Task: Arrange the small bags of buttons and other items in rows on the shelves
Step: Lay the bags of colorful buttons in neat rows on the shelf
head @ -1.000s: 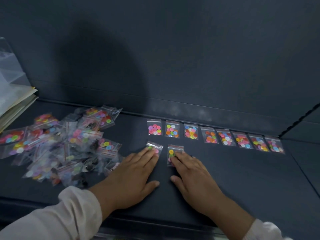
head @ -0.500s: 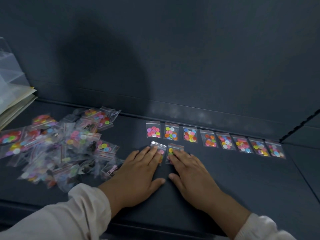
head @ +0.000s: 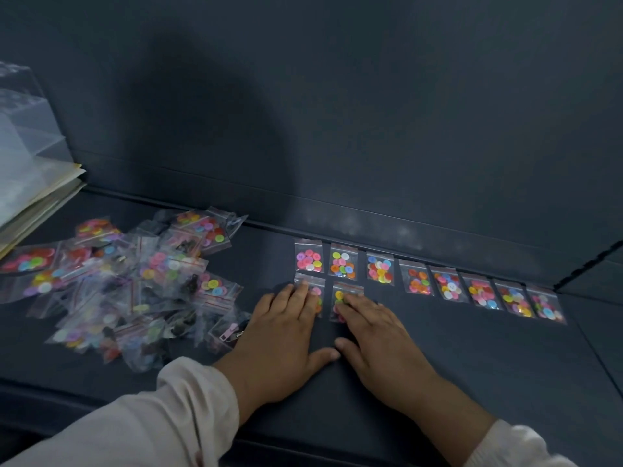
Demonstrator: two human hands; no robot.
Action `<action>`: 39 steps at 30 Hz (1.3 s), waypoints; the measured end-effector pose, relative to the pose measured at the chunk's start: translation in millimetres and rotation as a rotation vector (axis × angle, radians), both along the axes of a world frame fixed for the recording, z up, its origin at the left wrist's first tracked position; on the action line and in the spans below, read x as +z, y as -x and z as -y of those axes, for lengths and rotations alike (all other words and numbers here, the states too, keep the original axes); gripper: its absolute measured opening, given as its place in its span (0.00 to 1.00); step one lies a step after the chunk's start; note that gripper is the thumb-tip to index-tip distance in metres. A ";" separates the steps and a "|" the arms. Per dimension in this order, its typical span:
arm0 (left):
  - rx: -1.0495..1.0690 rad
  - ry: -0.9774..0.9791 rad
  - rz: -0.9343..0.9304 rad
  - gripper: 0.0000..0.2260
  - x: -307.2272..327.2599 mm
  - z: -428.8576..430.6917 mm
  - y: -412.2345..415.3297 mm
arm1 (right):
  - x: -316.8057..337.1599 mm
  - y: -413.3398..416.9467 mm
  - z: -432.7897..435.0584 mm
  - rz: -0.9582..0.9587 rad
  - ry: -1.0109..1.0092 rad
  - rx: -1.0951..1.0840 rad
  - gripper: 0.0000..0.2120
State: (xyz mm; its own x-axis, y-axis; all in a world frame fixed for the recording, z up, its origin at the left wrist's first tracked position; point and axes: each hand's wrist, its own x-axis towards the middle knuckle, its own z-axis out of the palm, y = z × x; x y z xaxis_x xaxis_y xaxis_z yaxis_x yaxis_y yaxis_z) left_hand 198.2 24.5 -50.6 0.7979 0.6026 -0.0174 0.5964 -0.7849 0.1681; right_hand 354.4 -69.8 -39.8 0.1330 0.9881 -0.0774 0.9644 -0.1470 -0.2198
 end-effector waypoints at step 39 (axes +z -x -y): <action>-0.006 -0.068 0.077 0.39 33.9 -49.0 32.9 | 18.8 38.5 -55.8 -0.002 -0.112 0.002 0.31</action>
